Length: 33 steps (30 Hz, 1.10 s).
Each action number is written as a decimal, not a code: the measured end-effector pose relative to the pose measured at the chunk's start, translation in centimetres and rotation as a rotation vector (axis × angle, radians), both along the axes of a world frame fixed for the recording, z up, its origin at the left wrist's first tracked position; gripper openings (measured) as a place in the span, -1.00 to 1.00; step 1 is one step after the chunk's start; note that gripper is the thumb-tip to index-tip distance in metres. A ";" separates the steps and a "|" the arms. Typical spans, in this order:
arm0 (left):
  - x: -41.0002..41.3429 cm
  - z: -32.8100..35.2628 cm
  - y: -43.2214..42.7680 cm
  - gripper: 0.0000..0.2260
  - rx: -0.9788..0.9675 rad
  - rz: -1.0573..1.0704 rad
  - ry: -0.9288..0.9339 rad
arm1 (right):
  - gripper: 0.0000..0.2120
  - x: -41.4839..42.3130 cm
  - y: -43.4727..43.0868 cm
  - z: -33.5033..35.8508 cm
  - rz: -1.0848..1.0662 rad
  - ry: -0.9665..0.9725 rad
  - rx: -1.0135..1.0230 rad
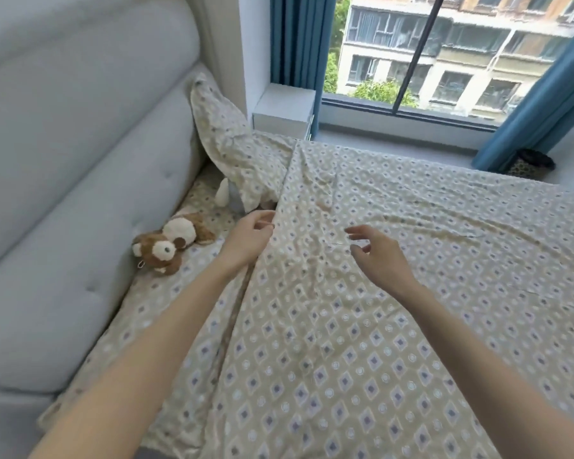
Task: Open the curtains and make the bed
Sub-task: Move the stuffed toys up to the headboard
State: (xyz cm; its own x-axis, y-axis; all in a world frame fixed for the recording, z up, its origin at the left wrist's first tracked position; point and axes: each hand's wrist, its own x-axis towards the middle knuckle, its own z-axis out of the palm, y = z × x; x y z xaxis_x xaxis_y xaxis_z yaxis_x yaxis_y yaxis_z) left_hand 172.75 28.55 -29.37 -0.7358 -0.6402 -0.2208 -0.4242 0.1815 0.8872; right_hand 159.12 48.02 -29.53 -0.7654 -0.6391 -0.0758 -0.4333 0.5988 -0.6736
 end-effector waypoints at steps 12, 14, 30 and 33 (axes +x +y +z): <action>9.8 -3.3 -5.5 -0.66 0.067 0.536 -0.116 | -0.65 3.1 -11.4 -4.3 0.441 -0.160 0.109; 11.4 -3.7 -6.1 -0.65 0.082 0.593 -0.125 | -0.65 4.2 -12.8 -5.0 0.494 -0.175 0.117; 17.3 -13.0 -20.3 -0.45 0.574 0.723 -0.129 | -0.63 12.3 -28.3 -10.2 0.520 -0.171 0.192; 16.9 -15.0 -25.0 -0.42 0.736 0.768 -0.117 | -0.62 13.5 -31.9 -11.3 0.458 -0.188 0.222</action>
State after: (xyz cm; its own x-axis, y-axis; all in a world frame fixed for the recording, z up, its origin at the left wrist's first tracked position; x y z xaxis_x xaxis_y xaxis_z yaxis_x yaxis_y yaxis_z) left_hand 189.67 3.52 -44.34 -0.1420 -0.6034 -0.7847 -0.2866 -0.7337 0.6160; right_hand 172.66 16.11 -40.80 -0.3723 -0.8571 -0.3559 -0.5675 0.5137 -0.6434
